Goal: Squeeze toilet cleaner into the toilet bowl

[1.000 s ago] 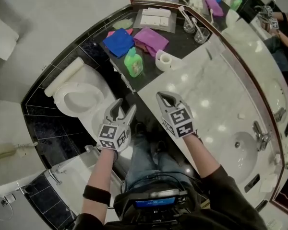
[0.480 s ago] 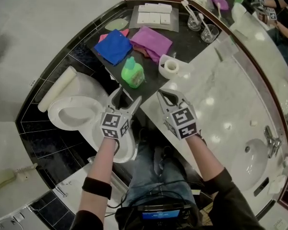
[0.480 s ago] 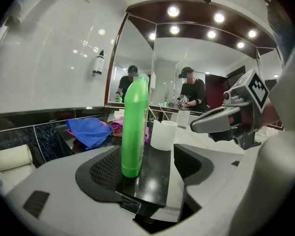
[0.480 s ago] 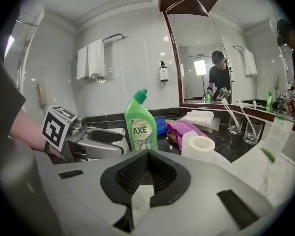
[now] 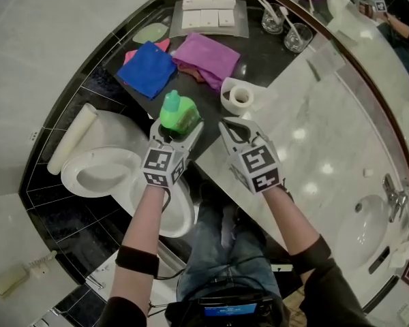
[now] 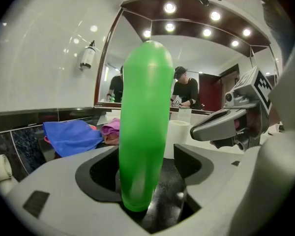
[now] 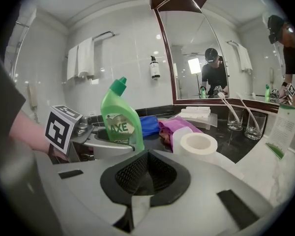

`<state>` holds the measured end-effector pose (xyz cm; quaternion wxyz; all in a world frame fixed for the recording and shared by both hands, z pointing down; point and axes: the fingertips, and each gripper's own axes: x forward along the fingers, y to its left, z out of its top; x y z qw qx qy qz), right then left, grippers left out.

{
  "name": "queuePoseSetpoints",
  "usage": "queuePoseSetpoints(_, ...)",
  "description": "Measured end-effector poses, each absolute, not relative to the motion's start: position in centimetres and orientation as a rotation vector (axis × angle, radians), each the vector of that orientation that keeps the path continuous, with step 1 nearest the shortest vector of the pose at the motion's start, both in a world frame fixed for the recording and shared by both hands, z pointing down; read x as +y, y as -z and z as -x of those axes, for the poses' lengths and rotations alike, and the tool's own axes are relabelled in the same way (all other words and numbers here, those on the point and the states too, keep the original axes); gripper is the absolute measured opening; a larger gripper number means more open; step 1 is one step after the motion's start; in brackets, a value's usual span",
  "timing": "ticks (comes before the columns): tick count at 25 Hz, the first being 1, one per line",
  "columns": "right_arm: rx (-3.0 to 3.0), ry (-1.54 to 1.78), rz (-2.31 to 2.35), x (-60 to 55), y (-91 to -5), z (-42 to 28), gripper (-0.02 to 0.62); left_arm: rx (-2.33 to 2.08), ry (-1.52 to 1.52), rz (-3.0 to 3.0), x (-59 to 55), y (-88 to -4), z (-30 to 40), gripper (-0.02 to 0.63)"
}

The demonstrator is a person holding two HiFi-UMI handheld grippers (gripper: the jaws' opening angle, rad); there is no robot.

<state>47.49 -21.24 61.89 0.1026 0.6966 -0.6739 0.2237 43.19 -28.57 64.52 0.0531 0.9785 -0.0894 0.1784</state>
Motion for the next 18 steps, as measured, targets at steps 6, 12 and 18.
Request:
queuePoseSetpoints(6, -1.971, -0.69, -2.088, -21.8, -63.0, -48.8, 0.005, -0.213, -0.507, -2.993, -29.0, -65.0, -44.8, 0.353)
queuePoseSetpoints(12, -1.963, -0.709, -2.104, -22.1, -63.8, -49.3, 0.005, -0.228, -0.489, -3.054, -29.4, -65.0, -45.2, 0.212)
queuePoseSetpoints(18, -1.959, -0.723, -2.102, -21.8, -64.4, -49.3, 0.005, -0.23, -0.53, -3.089, -29.2, -65.3, -45.1, 0.196)
